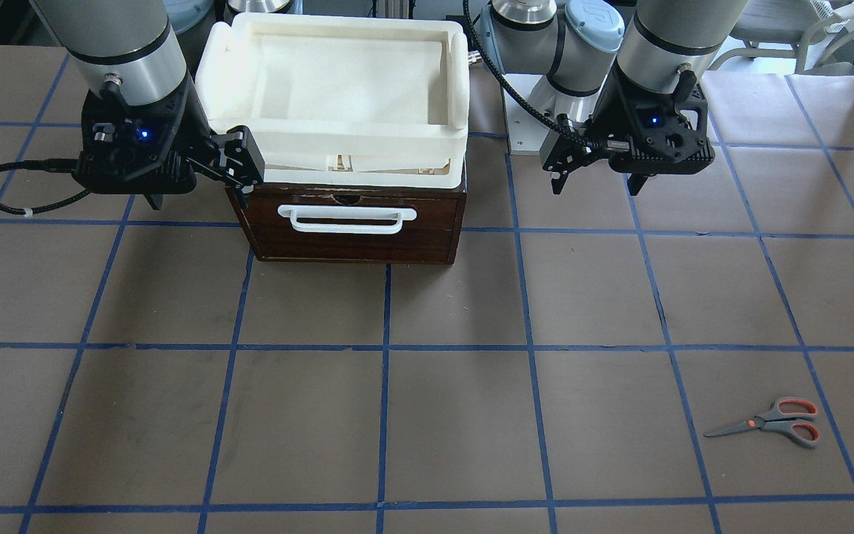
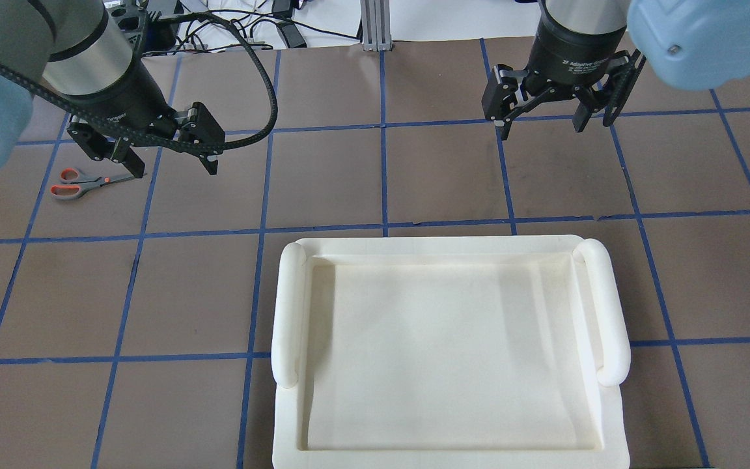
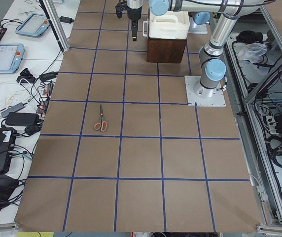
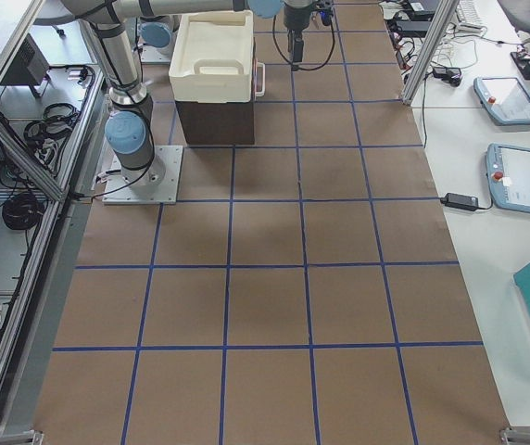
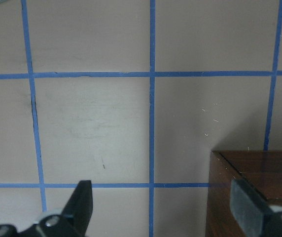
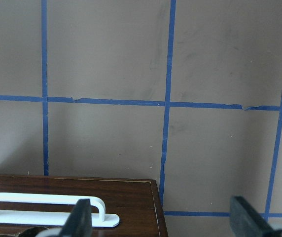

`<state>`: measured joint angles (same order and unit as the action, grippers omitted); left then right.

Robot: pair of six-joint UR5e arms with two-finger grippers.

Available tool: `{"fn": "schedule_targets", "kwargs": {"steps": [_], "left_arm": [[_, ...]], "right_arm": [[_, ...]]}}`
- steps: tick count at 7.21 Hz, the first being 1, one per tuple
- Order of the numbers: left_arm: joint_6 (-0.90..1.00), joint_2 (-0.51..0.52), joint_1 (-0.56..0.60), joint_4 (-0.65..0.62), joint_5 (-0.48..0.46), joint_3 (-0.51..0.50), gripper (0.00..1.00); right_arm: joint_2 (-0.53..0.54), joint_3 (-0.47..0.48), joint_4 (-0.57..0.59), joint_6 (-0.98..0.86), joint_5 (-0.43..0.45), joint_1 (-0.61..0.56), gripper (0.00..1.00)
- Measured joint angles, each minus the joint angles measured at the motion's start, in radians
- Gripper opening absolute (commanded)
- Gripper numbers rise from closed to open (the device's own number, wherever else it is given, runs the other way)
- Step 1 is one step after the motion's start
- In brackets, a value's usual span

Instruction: Place scissors in drawer with both arms

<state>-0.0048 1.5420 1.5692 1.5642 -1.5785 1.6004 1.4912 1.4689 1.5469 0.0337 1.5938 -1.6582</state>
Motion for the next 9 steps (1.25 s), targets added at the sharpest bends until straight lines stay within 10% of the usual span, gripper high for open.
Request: {"fn": "schedule_targets", "kwargs": {"steps": [6, 9], "left_arm": [[-0.001, 0.007, -0.003, -0.018, 0.001, 0.001, 0.98], [0.0, 0.002, -0.002, -0.018, -0.001, 0.002, 1.0]], "right_arm": [[-0.013, 0.046, 0.062, 0.028, -0.001, 0.004, 1.0], [-0.014, 0.07, 0.08, 0.383, 0.08, 0.003, 1.0]]}}
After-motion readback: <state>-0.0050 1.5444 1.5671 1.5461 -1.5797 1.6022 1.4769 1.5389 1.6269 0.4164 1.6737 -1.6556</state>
